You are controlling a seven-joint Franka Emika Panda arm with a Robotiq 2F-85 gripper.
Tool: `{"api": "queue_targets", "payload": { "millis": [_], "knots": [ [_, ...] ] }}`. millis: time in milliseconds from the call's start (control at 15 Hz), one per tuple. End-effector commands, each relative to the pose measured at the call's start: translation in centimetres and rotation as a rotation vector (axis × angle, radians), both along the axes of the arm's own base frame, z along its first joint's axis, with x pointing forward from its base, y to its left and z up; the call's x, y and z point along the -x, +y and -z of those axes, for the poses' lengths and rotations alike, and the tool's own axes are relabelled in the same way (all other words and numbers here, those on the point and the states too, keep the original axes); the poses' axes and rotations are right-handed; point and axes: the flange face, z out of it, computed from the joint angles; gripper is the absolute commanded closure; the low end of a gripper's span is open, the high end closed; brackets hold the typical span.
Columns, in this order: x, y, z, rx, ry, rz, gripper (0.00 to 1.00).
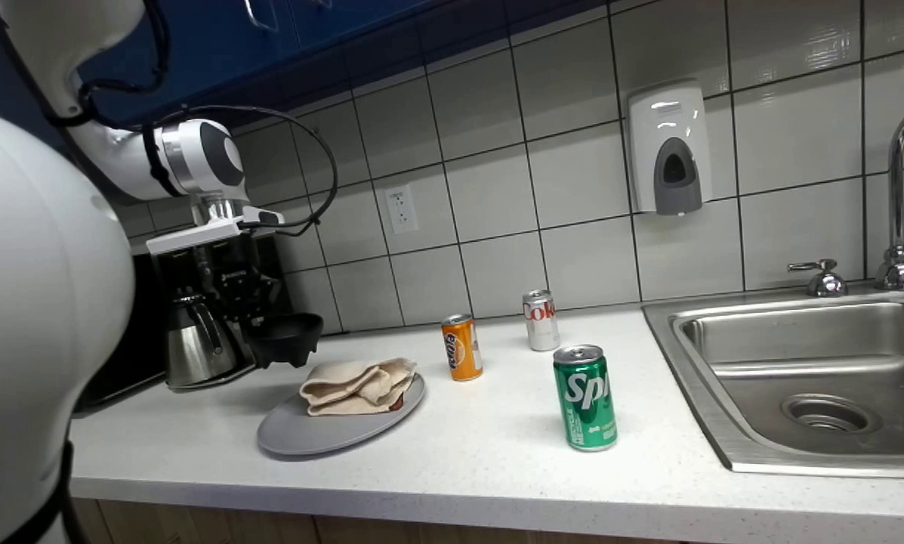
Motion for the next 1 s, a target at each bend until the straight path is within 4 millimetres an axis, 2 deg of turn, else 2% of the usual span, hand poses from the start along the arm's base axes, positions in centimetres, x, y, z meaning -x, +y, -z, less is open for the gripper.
{"api": "queue_targets", "payload": {
  "millis": [0, 533, 933],
  "knots": [
    [-2.1, 2.6, 0.5, 0.020, 0.035, -0.083, 0.98],
    [-5.4, 7.8, 2.6, 0.034, 0.084, -0.250, 0.98],
    [-7.5, 9.6, 4.2, 0.054, 0.112, -0.309, 0.98]
  ]
}}
